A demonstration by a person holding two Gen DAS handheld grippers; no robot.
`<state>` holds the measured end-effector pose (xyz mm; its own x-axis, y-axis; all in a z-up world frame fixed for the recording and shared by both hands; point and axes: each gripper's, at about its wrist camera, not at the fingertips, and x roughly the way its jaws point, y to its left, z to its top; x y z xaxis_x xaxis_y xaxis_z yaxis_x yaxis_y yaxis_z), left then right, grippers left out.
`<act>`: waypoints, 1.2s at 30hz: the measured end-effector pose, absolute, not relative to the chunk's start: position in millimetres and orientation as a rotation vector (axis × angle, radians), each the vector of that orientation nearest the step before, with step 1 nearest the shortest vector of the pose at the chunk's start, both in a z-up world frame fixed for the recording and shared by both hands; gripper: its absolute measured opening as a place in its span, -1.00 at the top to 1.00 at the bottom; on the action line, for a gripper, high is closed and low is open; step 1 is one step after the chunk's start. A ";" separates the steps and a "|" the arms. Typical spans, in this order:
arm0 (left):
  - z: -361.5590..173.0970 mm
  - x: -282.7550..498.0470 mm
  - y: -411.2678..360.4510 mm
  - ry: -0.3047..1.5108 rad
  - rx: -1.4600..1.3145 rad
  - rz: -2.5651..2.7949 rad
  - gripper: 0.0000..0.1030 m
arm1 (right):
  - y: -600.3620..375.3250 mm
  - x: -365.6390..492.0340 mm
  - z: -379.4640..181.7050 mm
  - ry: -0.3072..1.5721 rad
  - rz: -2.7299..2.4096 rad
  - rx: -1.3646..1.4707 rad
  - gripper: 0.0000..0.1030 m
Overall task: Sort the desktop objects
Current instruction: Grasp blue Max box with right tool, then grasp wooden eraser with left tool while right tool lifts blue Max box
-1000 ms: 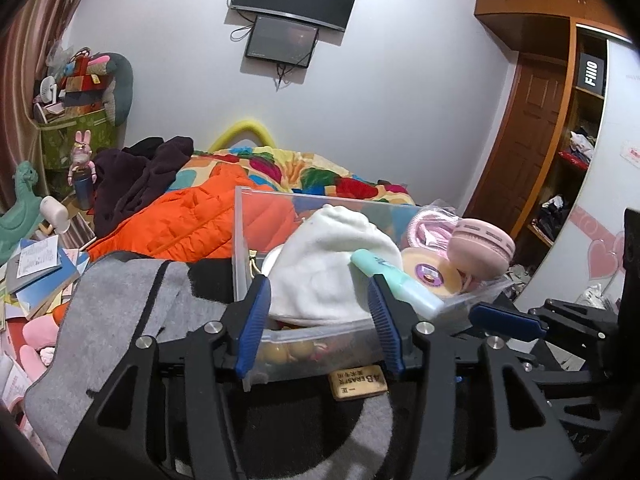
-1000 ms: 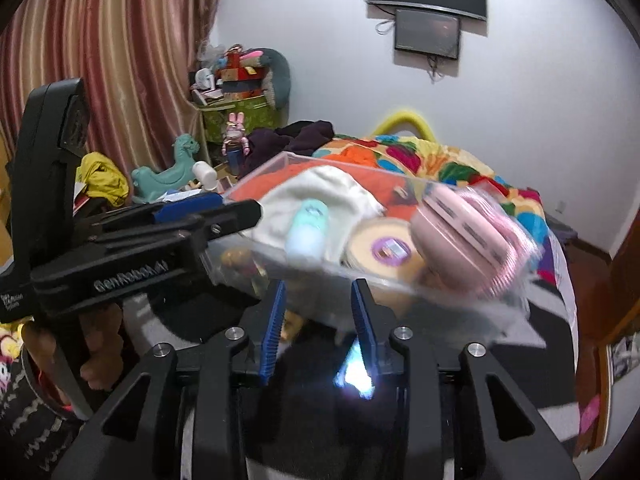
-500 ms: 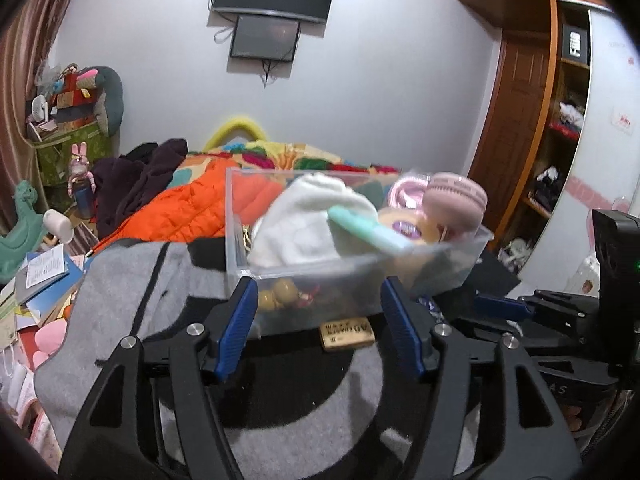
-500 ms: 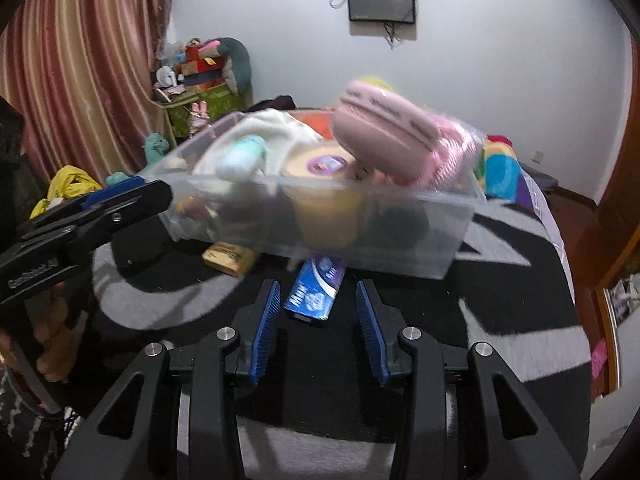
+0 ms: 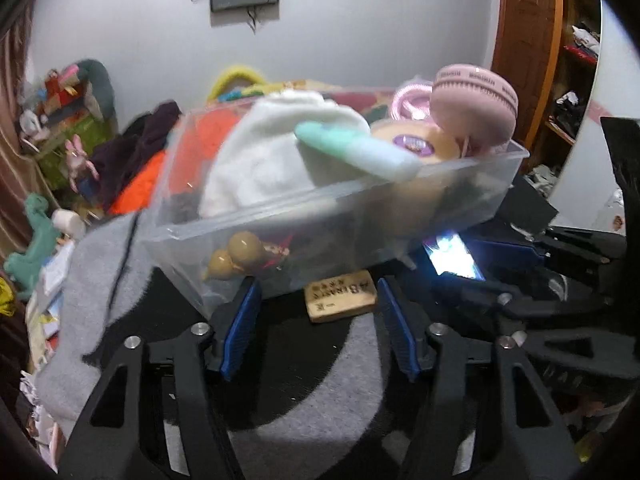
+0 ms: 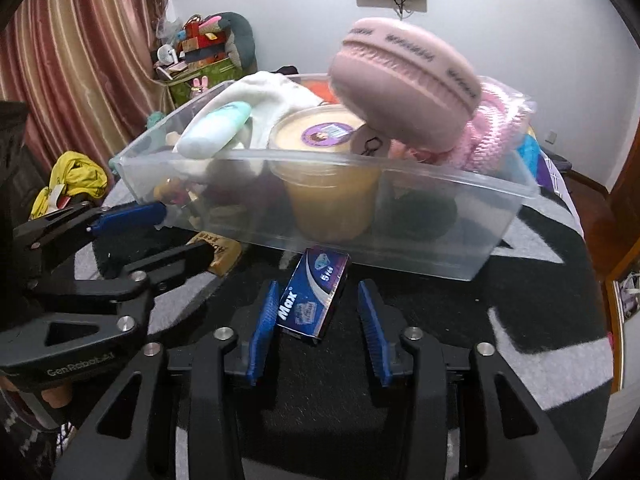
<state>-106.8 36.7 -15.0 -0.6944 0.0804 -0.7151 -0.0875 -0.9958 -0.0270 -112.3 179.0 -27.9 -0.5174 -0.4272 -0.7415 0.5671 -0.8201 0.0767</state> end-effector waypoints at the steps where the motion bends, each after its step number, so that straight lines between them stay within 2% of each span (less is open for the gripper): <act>1: -16.6 -108.4 35.6 0.004 -1.203 2.802 -0.03 | 176.9 -110.3 -30.2 0.258 -2.314 1.059 0.09; 4: -21.0 -112.4 34.5 -0.015 -1.243 2.774 0.05 | 170.5 -103.2 -32.1 0.344 -2.341 1.019 0.09; 8: -23.1 -115.0 33.9 -0.043 -1.255 2.736 0.05 | 170.9 -105.3 -32.4 0.328 -2.322 1.032 0.12; 9: -24.0 -114.8 34.0 -0.047 -1.255 2.727 0.05 | 171.7 -104.5 -32.2 0.330 -2.326 1.027 0.19; 10: -24.3 -114.5 34.2 -0.050 -1.254 2.719 0.05 | 171.6 -103.4 -31.2 0.333 -2.331 1.022 0.36; 13: -24.4 -110.8 35.9 -0.045 -1.247 2.709 0.05 | 174.6 -99.5 -28.3 0.314 -2.324 1.011 0.44; 22: -31.7 -117.9 47.1 0.033 -1.305 2.696 0.04 | 195.6 -98.8 -24.1 0.199 -2.316 1.009 0.46; 24: -31.2 -116.0 46.9 0.033 -1.294 2.705 0.18 | 199.6 -99.0 -23.9 0.159 -2.303 1.014 0.46; 31: -26.2 -102.3 55.2 0.105 -1.207 2.729 0.18 | 212.0 -93.4 -18.2 0.068 -2.298 0.992 0.46; 36: -22.7 -99.9 50.3 0.088 -1.162 2.738 0.18 | 213.0 -88.9 -5.0 0.026 -2.294 0.951 0.46</act>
<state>-99.9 50.3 -22.7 -0.6834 0.1286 -0.7187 -0.1746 -0.9846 -0.0101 -88.9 213.0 -5.0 -0.5282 -0.5577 -0.6403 0.5722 -0.7909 0.2168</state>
